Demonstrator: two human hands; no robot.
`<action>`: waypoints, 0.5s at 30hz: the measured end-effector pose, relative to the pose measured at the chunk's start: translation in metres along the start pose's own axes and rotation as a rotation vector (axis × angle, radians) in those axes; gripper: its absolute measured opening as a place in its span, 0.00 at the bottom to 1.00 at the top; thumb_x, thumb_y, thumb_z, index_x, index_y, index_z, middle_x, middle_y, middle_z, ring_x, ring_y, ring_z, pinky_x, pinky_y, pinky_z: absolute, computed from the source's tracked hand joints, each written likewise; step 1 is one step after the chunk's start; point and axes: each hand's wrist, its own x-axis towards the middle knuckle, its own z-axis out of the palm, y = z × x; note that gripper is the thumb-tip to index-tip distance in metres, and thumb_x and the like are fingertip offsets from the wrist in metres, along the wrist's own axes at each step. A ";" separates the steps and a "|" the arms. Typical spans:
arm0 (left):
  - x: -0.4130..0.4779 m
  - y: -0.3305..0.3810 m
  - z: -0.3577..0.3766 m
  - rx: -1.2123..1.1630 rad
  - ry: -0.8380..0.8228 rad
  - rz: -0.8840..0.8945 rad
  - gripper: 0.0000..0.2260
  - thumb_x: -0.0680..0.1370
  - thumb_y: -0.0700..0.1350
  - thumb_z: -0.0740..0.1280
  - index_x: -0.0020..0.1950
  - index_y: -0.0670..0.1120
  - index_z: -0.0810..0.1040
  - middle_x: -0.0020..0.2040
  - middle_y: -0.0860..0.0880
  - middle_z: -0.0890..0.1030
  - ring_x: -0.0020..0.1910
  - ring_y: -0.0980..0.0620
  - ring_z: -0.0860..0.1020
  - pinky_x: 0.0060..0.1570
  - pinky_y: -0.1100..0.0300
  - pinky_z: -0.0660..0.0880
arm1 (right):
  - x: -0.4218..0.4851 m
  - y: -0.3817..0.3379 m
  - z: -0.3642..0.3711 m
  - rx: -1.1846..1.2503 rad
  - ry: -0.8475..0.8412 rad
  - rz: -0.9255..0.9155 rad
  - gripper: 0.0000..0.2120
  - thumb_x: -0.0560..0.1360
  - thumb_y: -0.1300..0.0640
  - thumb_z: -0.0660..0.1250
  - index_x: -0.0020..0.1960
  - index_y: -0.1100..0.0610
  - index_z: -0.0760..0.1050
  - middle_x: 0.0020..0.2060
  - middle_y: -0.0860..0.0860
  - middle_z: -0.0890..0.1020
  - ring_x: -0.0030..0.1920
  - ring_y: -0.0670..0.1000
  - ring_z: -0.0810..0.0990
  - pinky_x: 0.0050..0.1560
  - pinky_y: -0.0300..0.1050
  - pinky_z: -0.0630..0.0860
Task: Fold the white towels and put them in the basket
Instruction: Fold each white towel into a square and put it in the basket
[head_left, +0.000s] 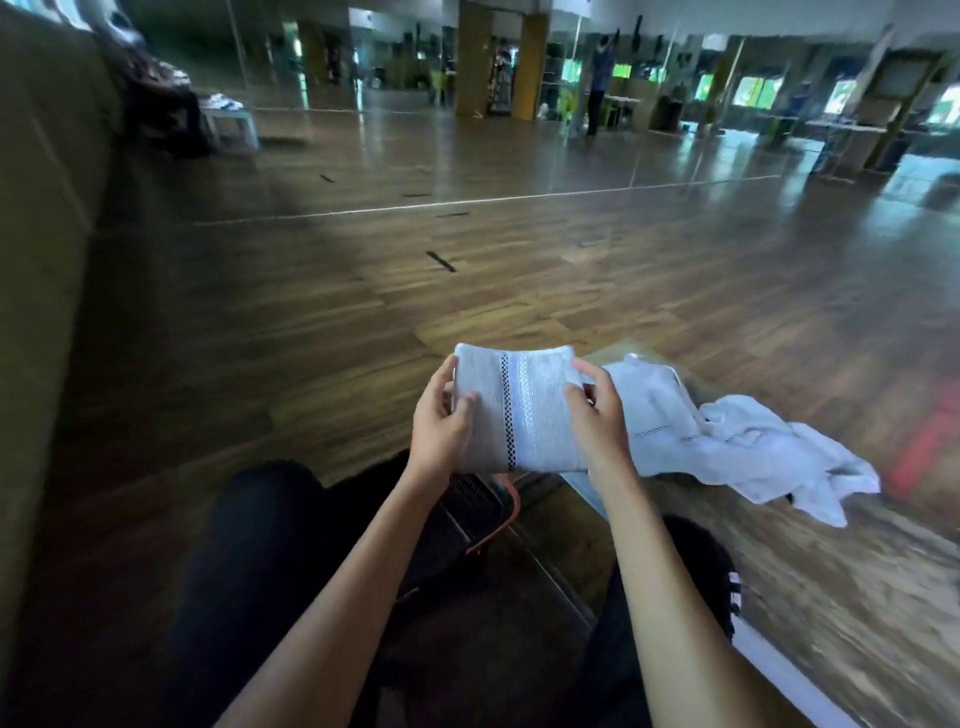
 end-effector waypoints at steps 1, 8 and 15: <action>0.002 -0.004 -0.015 0.006 0.034 -0.001 0.22 0.77 0.37 0.64 0.71 0.49 0.69 0.50 0.49 0.79 0.48 0.54 0.77 0.57 0.51 0.74 | 0.002 0.001 0.015 0.009 -0.053 0.009 0.15 0.77 0.59 0.60 0.62 0.49 0.72 0.49 0.43 0.75 0.46 0.42 0.73 0.47 0.37 0.68; 0.019 -0.058 -0.085 0.098 0.183 -0.123 0.23 0.78 0.37 0.63 0.72 0.48 0.66 0.58 0.46 0.77 0.52 0.53 0.76 0.54 0.57 0.75 | 0.023 0.040 0.104 -0.053 -0.337 0.187 0.14 0.75 0.58 0.63 0.55 0.40 0.73 0.59 0.48 0.78 0.59 0.51 0.76 0.60 0.49 0.72; 0.047 -0.172 -0.099 0.144 0.265 -0.325 0.23 0.78 0.37 0.63 0.73 0.42 0.65 0.66 0.43 0.75 0.63 0.48 0.75 0.63 0.50 0.72 | 0.066 0.152 0.165 -0.223 -0.510 0.367 0.14 0.71 0.55 0.63 0.50 0.36 0.76 0.59 0.44 0.78 0.61 0.47 0.76 0.65 0.53 0.72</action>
